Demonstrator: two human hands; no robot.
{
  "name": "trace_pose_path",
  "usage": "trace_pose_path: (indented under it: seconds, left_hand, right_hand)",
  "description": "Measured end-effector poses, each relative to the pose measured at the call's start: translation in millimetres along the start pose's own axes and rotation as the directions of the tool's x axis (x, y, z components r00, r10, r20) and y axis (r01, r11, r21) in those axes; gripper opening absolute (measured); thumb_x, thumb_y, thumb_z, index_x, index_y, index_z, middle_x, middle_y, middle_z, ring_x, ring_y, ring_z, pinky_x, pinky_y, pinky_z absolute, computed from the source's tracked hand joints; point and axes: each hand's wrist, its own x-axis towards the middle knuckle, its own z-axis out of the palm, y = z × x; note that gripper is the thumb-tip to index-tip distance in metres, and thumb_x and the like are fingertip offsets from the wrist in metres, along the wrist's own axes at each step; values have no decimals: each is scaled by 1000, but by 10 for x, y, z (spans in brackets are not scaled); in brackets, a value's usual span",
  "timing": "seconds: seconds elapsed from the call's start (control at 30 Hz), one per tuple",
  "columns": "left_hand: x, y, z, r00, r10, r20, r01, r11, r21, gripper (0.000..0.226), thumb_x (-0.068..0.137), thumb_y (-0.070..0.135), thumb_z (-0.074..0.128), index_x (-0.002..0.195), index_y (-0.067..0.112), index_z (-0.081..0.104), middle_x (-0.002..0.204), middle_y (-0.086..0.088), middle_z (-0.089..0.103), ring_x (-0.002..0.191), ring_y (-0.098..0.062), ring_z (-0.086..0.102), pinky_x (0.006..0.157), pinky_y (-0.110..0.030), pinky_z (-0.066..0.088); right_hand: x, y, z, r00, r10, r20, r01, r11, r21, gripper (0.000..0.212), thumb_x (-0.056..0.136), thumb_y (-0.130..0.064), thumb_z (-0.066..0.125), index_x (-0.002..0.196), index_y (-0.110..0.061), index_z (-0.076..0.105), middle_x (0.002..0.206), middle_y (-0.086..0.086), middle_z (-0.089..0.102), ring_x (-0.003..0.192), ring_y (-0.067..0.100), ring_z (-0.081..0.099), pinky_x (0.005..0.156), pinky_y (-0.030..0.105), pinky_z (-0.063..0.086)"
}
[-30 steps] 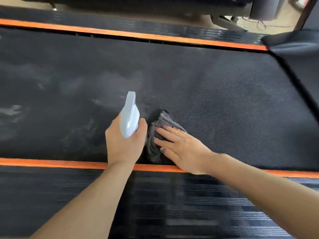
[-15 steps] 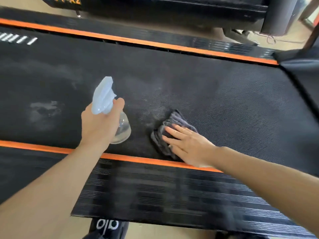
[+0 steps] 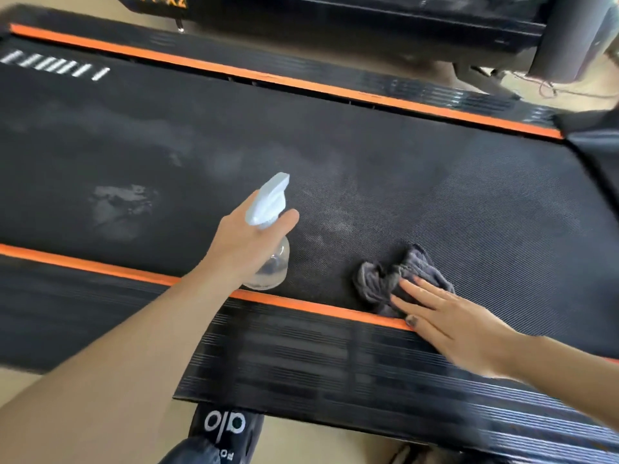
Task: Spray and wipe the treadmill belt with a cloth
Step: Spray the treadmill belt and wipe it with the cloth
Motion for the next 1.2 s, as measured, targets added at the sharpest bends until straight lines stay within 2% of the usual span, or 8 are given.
trace_pose_path:
  seconds: [0.23, 0.4, 0.5, 0.63, 0.73, 0.9, 1.07, 1.2]
  left_hand:
    - [-36, 214, -126, 958, -73, 276, -4, 963, 269, 26, 95, 42, 64, 101, 19, 72, 95, 2, 77, 70, -10, 57, 73, -24, 48]
    - [-149, 244, -64, 951, -185, 247, 94, 937, 338, 48, 96, 61, 58, 98, 19, 81, 90, 5, 73, 75, -7, 60, 65, -22, 44]
    - [-240, 321, -54, 941, -202, 273, 100, 932, 347, 52, 97, 66, 52, 104, 22, 79, 94, 12, 69, 83, -4, 61, 68, -20, 42]
    - [-381, 366, -13, 928, -179, 326, 65, 941, 333, 47, 95, 60, 60, 111, 18, 74, 112, -4, 76, 82, -17, 67, 82, -32, 58]
    - [-515, 404, -33, 941, -186, 282, 101, 951, 291, 47, 96, 55, 61, 111, 13, 74, 101, 5, 73, 70, -11, 61, 66, -20, 54]
    - [-673, 403, -84, 969, -188, 158, 140, 953, 270, 51, 94, 57, 61, 100, 8, 75, 77, 6, 67, 70, -14, 61, 73, -30, 47]
    - [-736, 422, 3, 968, -217, 126, 180, 950, 254, 53, 94, 58, 59, 109, 8, 72, 97, -4, 74, 75, -17, 61, 74, -30, 48]
    - [-743, 491, 84, 969, -219, 114, 194, 961, 198, 54, 95, 55, 60, 111, 5, 73, 93, -7, 72, 69, -16, 60, 67, -27, 46]
  right_hand:
    - [867, -319, -162, 986, 0, -164, -16, 995, -94, 70, 96, -56, -5, 157, -31, 18, 167, 2, 7, 154, 25, 5, 125, 42, 8]
    - [1616, -718, -394, 957, 173, -233, -155, 983, 94, 56, 105, -47, 18, 158, -30, 13, 167, 4, 1, 153, 28, 1, 124, 45, 7]
    - [1406, -756, -316, 938, 223, -264, -185, 969, 161, 58, 104, -49, 22, 158, -30, 14, 167, 2, 3, 153, 26, 2, 124, 43, 8]
    - [803, -281, -148, 885, 398, -239, -363, 914, 178, 56, 103, -47, 24, 155, -26, 25, 164, 4, 17, 149, 28, 17, 120, 42, 17]
    - [433, 199, -90, 795, 594, -123, -556, 795, 243, 66, 96, -53, 14, 154, -25, 27, 163, 10, 19, 146, 35, 22, 120, 47, 20]
    - [359, 316, -12, 759, 645, -85, -599, 744, 295, 67, 96, -54, 16, 156, -24, 23, 165, 10, 13, 149, 36, 14, 122, 49, 15]
    - [351, 161, -112, 717, 695, -59, -634, 685, 360, 63, 101, -50, 20, 158, -21, 18, 166, 12, 6, 151, 36, 7, 122, 46, 10]
    - [369, 104, -108, 715, 697, -46, -628, 670, 395, 66, 100, -56, 19, 158, -23, 16, 167, 10, 1, 152, 35, 2, 121, 46, 5]
